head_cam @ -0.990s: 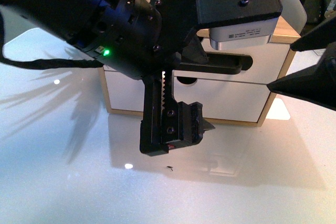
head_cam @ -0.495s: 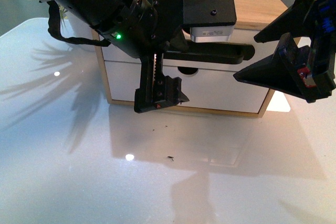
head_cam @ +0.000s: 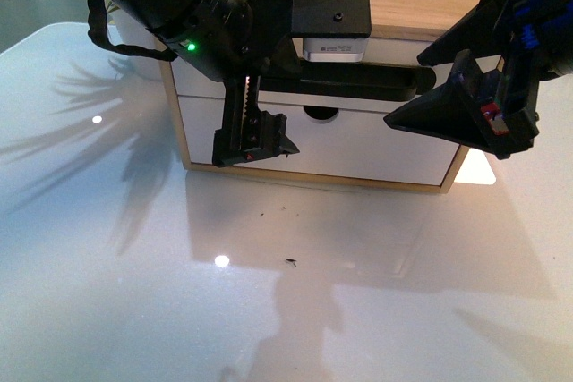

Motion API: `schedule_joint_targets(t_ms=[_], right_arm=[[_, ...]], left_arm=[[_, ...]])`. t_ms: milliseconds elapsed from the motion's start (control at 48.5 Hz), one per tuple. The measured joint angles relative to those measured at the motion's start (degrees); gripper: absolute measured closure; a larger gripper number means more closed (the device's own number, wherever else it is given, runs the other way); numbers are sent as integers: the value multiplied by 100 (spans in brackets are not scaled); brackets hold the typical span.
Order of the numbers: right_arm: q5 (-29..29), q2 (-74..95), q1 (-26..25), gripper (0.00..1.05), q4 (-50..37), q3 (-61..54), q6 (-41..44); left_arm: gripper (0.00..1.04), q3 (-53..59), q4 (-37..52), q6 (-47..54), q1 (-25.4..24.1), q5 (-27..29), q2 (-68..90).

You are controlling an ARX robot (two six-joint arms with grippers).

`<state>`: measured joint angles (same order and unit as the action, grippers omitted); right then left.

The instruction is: Pull drawer

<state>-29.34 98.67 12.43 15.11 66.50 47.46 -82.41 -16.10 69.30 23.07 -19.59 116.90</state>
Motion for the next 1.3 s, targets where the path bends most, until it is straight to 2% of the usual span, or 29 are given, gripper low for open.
schedule_joint_targets(t_ms=[845,1052,1299], right_arm=[[295,946,315,9,-120,636,179],[551,1005,383,9,144,667,586],[404,949,378,9,850,732,1139]], left_arm=[[7,-4,-77,365,-267,-127,129],[7,50,-57,358,-295,-140,131],[7,229,-352,621,-286,-181,-17]])
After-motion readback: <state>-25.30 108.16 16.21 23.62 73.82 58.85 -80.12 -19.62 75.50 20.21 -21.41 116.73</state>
